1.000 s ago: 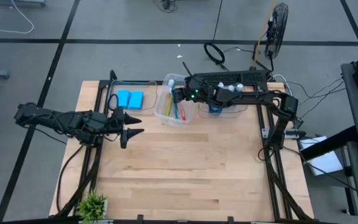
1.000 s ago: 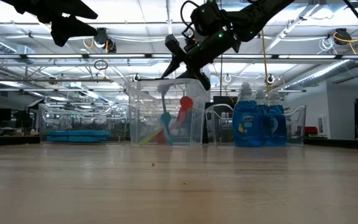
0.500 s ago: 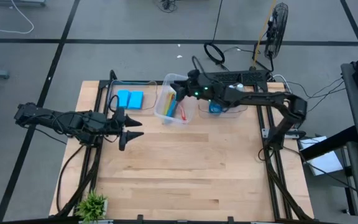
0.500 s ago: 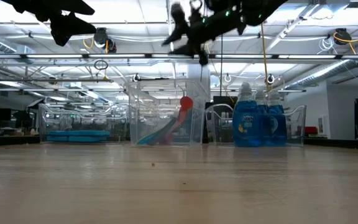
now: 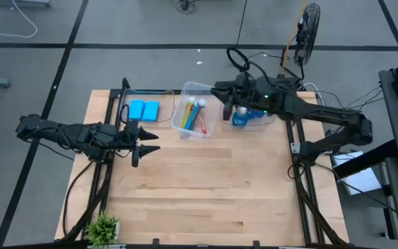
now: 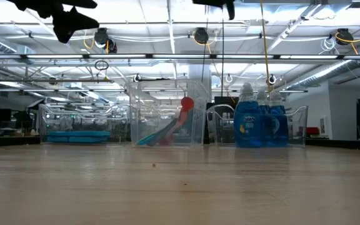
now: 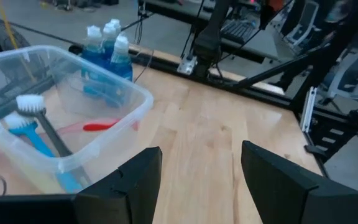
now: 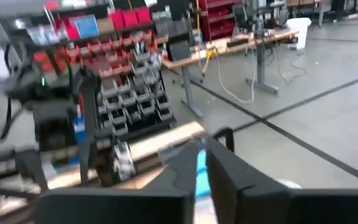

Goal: Pick & Place Kitchen Sink Supplies
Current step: Return to Home Position

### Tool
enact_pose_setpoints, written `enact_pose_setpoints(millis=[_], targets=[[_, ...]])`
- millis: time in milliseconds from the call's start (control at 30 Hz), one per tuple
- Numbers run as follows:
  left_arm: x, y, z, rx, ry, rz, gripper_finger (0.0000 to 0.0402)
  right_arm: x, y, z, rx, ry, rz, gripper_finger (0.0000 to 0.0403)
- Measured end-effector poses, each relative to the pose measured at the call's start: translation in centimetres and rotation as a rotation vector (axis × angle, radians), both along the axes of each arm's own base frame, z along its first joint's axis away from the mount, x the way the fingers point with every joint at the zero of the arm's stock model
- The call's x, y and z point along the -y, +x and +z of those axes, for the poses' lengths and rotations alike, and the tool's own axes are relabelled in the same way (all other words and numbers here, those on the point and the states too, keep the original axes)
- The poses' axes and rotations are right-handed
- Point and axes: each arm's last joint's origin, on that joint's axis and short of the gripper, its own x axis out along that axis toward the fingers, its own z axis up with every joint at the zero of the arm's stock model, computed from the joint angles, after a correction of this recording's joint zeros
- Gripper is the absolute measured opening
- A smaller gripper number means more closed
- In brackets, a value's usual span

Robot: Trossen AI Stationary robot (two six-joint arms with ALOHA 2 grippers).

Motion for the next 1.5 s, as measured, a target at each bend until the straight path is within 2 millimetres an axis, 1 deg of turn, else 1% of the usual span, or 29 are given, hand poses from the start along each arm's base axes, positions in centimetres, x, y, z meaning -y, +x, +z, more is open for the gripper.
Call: enact_pose_setpoints(millis=[67, 167, 333, 500, 667, 733, 867, 1100, 1267, 1367, 1500], targets=[[0.0, -0.1, 0.2, 0.019, 0.008, -0.014, 0.0223, -0.5, -1.1, 0.3, -0.046, -0.022, 0.009, 0.0006], [0.1, -0.4, 0.6, 0.047, 0.021, -0.054, 0.0223, -1.1, -2.8, 0.5, -0.127, -0.037, 0.025, 0.0007], [-0.1, -1.3, 1.2, 0.092, 0.035, -0.074, 0.0223, -2.0, -5.4, 0.4, -0.255, -0.04, 0.139, 0.0002], [-0.2, -2.2, 1.6, 0.131, 0.066, -0.08, 0.0223, -2.8, -7.6, 0.6, -0.316, -0.05, 0.228, 0.0001], [-0.2, -2.7, 1.5, 0.113, 0.072, -0.09, 0.0223, -3.2, -9.5, 0.8, -0.36, -0.059, 0.233, 0.0001], [-0.1, -2.9, 1.6, 0.119, 0.085, -0.102, 0.0223, -3.4, -10.2, 0.5, -0.36, -0.071, 0.236, 0.0], [0.0, -3.4, 1.8, 0.14, 0.105, -0.112, 0.0223, -3.8, -11.6, -1.0, -0.327, -0.083, 0.233, 0.0], [0.0, -4.4, 1.8, 0.142, 0.137, -0.078, 0.0223, -4.4, -14.5, -5.4, -0.222, -0.07, 0.217, 0.0], [-0.2, -5.1, 1.8, 0.158, 0.167, -0.081, 0.0223, -5.0, -16.6, -8.8, -0.176, -0.005, 0.231, 0.0], [-0.3, -5.5, 1.0, 0.165, 0.169, -0.08, 0.0223, -5.4, -17.9, -10.1, -0.141, 0.027, 0.225, 0.0], [-0.4, -5.7, -0.8, 0.206, 0.15, -0.072, 0.0223, -5.7, -19.4, -11.5, -0.095, 0.044, 0.223, 0.0]])
